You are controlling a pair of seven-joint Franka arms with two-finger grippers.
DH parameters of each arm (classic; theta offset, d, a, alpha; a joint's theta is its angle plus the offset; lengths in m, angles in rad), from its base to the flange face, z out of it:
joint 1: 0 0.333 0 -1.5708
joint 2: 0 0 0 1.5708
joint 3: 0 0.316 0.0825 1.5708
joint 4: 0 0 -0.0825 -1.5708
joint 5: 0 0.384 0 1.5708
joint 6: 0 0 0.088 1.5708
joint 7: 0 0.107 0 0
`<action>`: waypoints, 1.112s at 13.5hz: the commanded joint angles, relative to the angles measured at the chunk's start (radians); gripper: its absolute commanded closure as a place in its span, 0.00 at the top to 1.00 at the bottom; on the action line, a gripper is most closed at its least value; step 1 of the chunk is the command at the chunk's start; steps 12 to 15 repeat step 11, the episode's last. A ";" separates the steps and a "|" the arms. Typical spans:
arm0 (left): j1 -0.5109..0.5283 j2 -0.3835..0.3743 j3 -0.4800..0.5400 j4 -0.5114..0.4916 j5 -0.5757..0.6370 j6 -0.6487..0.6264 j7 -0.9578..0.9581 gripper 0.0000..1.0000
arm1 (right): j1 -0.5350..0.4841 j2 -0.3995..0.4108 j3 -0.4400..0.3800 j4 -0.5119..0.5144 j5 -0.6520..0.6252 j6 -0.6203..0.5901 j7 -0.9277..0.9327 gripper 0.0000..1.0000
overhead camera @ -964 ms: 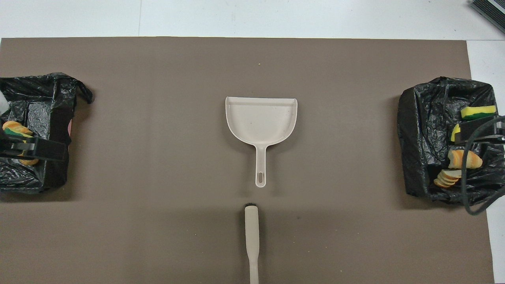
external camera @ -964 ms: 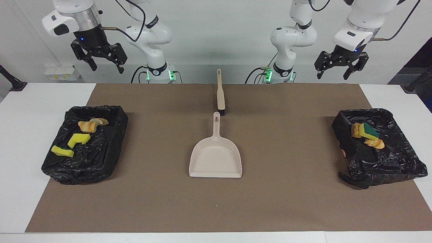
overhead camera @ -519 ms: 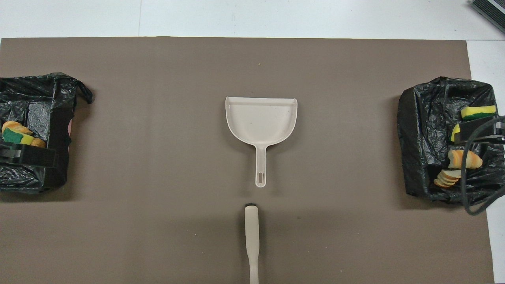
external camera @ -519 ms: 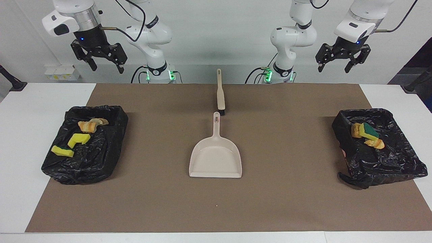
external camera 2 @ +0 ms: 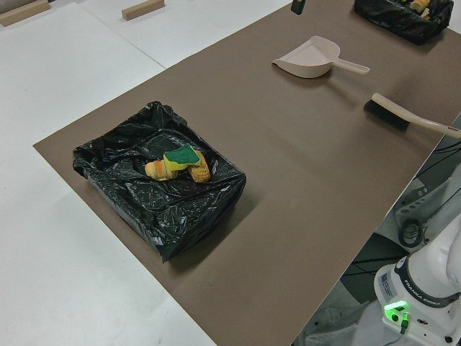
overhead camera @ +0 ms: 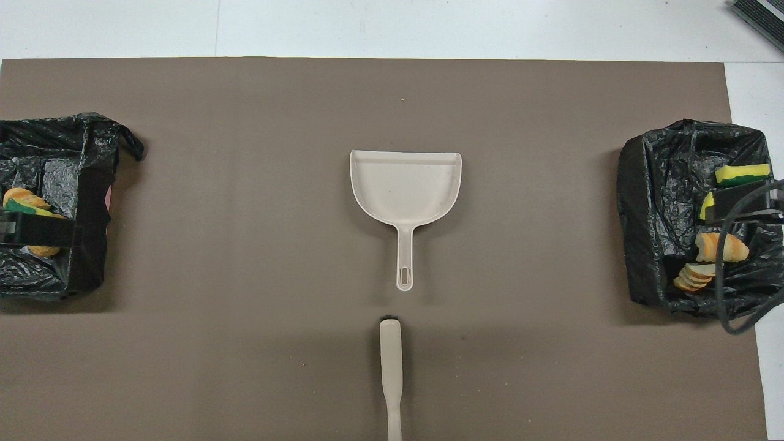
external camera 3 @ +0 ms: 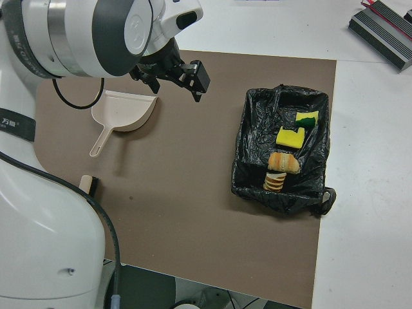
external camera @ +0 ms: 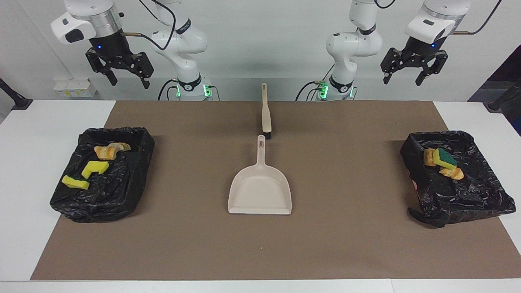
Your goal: Sweep and dump trash in bin
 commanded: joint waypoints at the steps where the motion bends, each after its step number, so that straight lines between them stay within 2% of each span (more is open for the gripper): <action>1: 0.015 -0.028 -0.003 -0.045 -0.016 0.019 0.015 1.00 | -0.003 -0.006 0.001 0.001 0.017 -0.017 -0.009 1.00; 15: 0.031 -0.023 0.002 -0.033 -0.007 0.005 0.008 1.00 | -0.005 -0.006 0.001 0.001 0.019 -0.017 -0.009 1.00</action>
